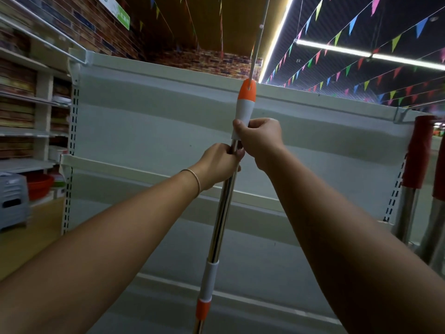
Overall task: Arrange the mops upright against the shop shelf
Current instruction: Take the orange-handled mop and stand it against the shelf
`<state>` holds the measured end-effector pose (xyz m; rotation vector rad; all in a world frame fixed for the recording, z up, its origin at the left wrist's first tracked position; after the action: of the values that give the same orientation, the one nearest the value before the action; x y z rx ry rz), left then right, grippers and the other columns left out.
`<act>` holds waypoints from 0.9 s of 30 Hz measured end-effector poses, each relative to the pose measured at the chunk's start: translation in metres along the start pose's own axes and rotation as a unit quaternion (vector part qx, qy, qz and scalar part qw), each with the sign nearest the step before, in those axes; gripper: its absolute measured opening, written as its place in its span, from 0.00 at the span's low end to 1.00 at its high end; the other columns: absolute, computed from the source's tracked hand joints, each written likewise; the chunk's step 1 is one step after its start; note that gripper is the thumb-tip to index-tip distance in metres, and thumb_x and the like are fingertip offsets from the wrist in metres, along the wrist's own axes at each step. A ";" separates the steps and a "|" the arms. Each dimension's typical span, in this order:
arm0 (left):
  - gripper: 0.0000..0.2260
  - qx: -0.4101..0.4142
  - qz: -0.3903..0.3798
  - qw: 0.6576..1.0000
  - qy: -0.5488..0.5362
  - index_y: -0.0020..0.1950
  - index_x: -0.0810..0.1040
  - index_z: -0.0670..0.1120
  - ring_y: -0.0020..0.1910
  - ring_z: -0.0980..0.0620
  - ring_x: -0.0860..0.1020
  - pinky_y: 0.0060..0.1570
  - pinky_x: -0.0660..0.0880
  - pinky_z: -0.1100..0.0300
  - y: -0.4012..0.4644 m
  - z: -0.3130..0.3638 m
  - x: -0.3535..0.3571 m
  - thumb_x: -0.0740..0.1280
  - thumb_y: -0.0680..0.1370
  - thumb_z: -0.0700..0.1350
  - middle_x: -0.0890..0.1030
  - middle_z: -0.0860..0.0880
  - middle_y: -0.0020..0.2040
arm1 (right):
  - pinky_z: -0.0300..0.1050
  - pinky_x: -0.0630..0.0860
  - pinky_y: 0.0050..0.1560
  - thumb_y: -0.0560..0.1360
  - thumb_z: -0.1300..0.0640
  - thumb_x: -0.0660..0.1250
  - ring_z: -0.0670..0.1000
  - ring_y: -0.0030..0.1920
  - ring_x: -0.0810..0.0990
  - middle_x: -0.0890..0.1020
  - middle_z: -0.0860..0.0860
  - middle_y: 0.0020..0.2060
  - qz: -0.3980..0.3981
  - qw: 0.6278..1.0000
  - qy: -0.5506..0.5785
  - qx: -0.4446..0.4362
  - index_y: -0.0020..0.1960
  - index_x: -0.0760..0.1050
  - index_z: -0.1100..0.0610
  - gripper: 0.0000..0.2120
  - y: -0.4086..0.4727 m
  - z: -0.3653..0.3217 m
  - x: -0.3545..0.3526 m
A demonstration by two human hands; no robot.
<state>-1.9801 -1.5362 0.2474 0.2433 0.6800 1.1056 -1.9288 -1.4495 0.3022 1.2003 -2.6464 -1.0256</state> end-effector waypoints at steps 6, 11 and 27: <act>0.15 -0.018 0.021 0.999 -0.022 0.54 0.77 0.40 0.48 0.47 0.81 0.50 0.76 0.53 0.014 -0.012 0.007 0.59 0.82 0.52 0.82 0.41 0.49 | 0.50 0.84 0.40 0.76 0.51 0.71 0.54 0.38 0.84 0.83 0.53 0.37 -0.008 1.000 0.021 0.016 0.40 0.77 0.55 0.10 0.014 0.014 0.005; 0.16 -0.039 0.031 0.999 -0.019 0.55 0.77 0.40 0.47 0.46 0.81 0.42 0.74 0.57 0.021 -0.019 0.011 0.59 0.82 0.52 0.82 0.42 0.46 | 0.53 0.85 0.41 0.76 0.51 0.71 0.57 0.42 0.85 0.83 0.54 0.39 -0.016 0.999 0.036 0.019 0.39 0.76 0.54 0.10 0.024 0.024 0.011; 0.16 -0.032 0.058 0.997 -0.039 0.56 0.77 0.42 0.47 0.46 0.81 0.51 0.78 0.51 0.029 -0.032 0.019 0.59 0.81 0.54 0.83 0.45 0.45 | 0.55 0.84 0.44 0.76 0.48 0.71 0.53 0.38 0.83 0.82 0.53 0.38 -0.030 0.999 0.042 0.009 0.40 0.77 0.55 0.11 0.032 0.035 0.011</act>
<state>-2.0162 -1.5112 0.2301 0.2727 0.5662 1.2212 -1.9680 -1.4228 0.2918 1.3050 -2.5751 -0.9407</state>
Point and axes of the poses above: each hand's wrist, its own y-axis towards the middle knuckle, its own x-axis out of the palm, z = x × y, the point moved 6 cm from there along y, towards the middle knuckle
